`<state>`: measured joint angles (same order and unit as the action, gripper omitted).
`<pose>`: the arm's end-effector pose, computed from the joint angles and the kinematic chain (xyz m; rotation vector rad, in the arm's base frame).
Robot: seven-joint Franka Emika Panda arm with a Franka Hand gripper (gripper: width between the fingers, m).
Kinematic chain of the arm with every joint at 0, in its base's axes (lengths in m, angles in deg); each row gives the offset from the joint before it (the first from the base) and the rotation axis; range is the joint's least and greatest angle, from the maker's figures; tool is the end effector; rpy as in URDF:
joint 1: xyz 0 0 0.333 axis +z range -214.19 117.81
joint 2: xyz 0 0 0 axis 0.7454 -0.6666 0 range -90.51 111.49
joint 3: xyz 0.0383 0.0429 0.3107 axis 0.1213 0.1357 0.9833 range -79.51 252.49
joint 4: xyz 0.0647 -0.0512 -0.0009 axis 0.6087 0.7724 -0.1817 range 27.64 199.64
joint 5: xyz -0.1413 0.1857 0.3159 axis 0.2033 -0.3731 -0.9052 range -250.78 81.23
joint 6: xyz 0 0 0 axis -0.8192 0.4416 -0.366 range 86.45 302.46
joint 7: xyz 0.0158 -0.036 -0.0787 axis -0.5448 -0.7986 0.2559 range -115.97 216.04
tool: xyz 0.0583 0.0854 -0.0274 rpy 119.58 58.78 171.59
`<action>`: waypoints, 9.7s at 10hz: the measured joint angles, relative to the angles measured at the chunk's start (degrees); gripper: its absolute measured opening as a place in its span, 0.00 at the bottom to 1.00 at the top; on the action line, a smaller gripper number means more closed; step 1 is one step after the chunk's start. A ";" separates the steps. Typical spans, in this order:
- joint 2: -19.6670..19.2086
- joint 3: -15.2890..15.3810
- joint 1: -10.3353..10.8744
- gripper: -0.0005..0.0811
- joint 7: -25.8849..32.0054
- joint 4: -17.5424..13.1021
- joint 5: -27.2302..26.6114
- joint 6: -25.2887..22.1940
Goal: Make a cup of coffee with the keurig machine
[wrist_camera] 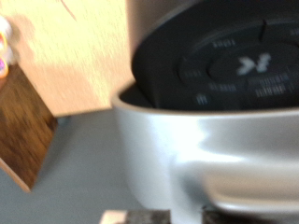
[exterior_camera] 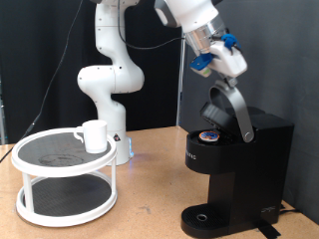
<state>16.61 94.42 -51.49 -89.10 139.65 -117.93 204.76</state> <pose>0.5374 0.0759 0.5156 -0.7666 2.6834 0.6427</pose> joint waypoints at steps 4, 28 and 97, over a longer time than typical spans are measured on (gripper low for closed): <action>-2.57 -0.69 -1.78 0.01 0.47 0.04 1.42 1.07; 2.71 8.09 1.53 0.01 -0.56 -2.61 -10.77 -3.18; 2.72 7.65 -7.71 0.01 10.46 16.51 -4.60 14.56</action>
<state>19.34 102.07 -59.20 -78.65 156.16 -122.53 219.32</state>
